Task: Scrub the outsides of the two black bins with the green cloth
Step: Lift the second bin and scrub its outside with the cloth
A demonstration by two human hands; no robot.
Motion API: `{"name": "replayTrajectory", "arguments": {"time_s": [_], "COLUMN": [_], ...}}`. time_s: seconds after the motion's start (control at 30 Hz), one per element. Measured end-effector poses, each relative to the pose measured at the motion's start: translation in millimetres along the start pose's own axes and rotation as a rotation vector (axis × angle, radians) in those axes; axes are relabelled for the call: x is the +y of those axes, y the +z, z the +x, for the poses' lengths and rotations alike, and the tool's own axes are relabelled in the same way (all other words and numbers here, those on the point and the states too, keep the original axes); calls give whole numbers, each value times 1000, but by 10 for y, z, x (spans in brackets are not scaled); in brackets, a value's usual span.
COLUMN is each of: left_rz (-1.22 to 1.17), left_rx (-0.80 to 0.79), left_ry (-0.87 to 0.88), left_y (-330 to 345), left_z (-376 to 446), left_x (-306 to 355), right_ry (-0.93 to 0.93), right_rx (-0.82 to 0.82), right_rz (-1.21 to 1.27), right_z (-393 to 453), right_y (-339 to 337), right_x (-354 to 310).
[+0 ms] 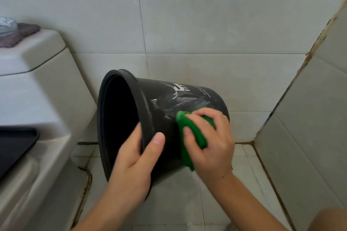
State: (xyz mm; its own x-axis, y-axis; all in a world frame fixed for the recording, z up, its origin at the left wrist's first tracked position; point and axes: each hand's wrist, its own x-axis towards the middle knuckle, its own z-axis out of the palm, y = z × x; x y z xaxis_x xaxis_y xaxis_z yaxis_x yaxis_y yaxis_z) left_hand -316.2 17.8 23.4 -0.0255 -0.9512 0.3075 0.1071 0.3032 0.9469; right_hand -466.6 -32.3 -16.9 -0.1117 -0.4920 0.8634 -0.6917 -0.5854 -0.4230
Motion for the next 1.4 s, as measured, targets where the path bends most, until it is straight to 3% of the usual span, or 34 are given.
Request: {"name": "replayTrajectory", "arguments": {"time_s": [0.13, 0.2, 0.3, 0.5, 0.63, 0.73, 0.9, 1.0, 1.07, 1.2, 1.4], "left_rz": [34, 63, 49, 12, 15, 23, 52, -24, -68, -126, -114], "left_rx": [-43, -72, -69, -31, -20, 10, -21, 46, 103, 138, 188], "left_ry": [21, 36, 8, 13, 14, 4, 21, -15, -51, -40, 7], "left_y": [-69, -75, -49, 33, 38, -8, -38, -24, -20, -8, -39], "left_z": [-34, -52, -53, -21, -16, -33, -41, -33, -23, -18, 16], "left_x": [73, 90, 42, 1, 37, 78, 177, 190, 198, 240, 280], "right_ry": [489, 572, 450, -28, -167, -81, 314, 250, 163, 45, 168], "right_rx": [-15, -8, 45, 21, 22, 11, -33, -59, 25, 137, -123], "right_rz": [-76, -64, -35, 99, 120, 81, 168, -84, -283, -325, -282], "right_z": [20, 7, 1, -41, -44, -95, -96, -55, 27, 128, 85], "right_y": [-41, -55, -13, 43, 24, 8, -11, -9, -40, -54, -16], "right_x": [553, 669, 426, -438, -308, 25, 290, 260, 247, 216, 88]}}
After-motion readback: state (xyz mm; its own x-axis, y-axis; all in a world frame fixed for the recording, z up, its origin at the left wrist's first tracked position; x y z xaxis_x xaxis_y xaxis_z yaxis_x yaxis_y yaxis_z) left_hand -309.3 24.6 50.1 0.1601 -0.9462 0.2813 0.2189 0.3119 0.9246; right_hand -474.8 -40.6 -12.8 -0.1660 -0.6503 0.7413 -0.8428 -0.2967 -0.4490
